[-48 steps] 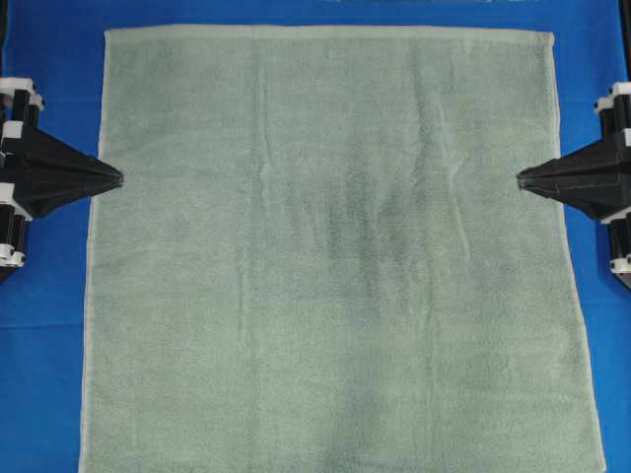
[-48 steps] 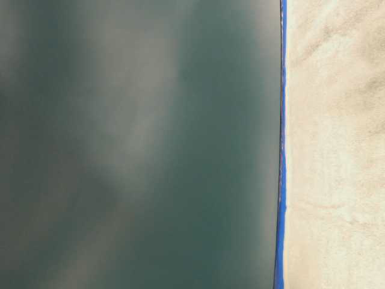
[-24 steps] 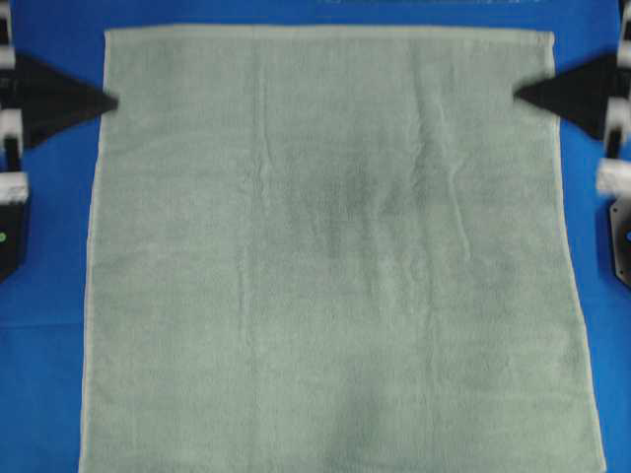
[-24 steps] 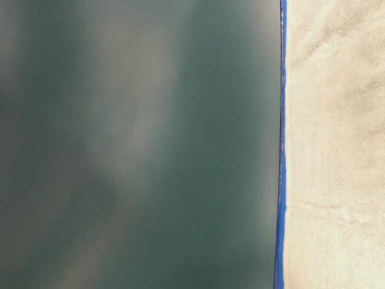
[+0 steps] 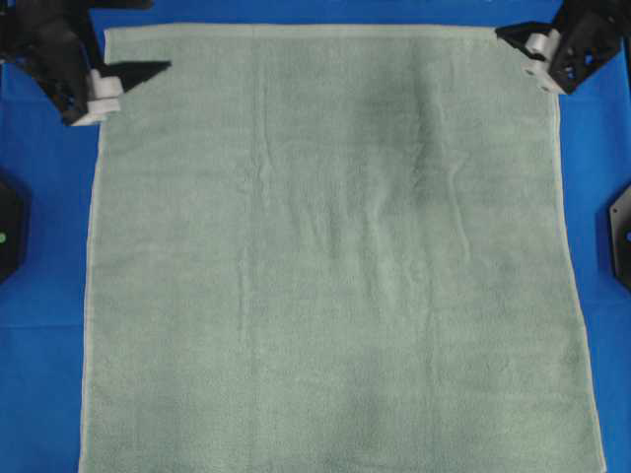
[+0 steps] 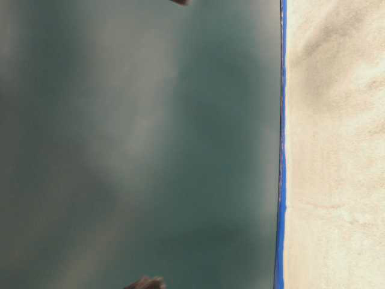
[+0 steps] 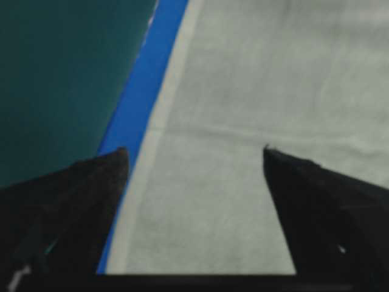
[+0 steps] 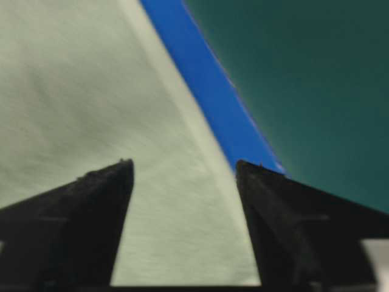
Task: Fold a bath towel.
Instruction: 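Move both grippers to the far corners of the green towel and grasp them, then lift the far edge with both grippers and fold it toward the near edge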
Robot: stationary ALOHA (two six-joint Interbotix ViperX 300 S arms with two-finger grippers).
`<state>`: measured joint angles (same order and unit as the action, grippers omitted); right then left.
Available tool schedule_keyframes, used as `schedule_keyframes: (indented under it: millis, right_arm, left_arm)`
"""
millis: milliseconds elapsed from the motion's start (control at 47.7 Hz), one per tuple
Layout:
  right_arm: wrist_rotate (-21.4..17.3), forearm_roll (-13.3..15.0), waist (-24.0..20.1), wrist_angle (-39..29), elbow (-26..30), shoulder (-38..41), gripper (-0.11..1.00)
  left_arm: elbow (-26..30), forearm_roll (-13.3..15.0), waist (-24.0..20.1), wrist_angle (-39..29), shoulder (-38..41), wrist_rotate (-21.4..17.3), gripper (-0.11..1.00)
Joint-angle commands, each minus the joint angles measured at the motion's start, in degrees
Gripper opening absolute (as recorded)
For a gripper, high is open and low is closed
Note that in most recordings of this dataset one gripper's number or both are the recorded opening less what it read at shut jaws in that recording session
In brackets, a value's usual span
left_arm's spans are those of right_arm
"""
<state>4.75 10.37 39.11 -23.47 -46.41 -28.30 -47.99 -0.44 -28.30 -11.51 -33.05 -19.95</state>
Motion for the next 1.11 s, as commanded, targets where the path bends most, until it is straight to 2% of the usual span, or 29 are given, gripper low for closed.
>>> schedule_keyframes:
  millis: [0, 63, 293, 629, 922, 1006, 1089]
  right_arm:
    - [0.2, 0.9, 2.5, 0.3, 2.5, 4.7, 0.62]
    - [0.4, 1.2, 3.7, 0.3, 3.2, 8.3, 0.6]
    - [0.4, 3.0, 6.9, 2.1, 5.4, 21.4, 0.61]
    - [0.4, 3.4, 9.7, 9.7, 5.7, 31.6, 0.61]
    - [0.1, 3.2, 11.8, 12.2, 5.4, 35.1, 0.61]
    - [0.1, 2.7, 11.8, 12.0, 5.3, 35.1, 0.59]
    - [0.1, 2.4, 11.8, 11.6, 5.0, 35.1, 0.47]
  left_arm:
    - [2.0, -0.1, -2.4, 1.1, 4.0, -1.1, 0.88]
    - [2.4, -0.2, -4.4, 1.8, 7.7, -2.2, 0.88]
    - [4.0, -0.2, -11.2, 6.1, 20.4, -2.4, 0.88]
    - [6.4, -0.1, -14.9, 13.2, 36.2, -3.0, 0.88]
    - [7.8, -0.1, -15.4, 12.7, 41.4, -2.9, 0.86]
    - [7.9, -0.1, -15.4, 11.3, 42.1, -2.4, 0.82]
    - [7.8, -0.1, -15.2, 8.8, 42.5, -3.0, 0.67]
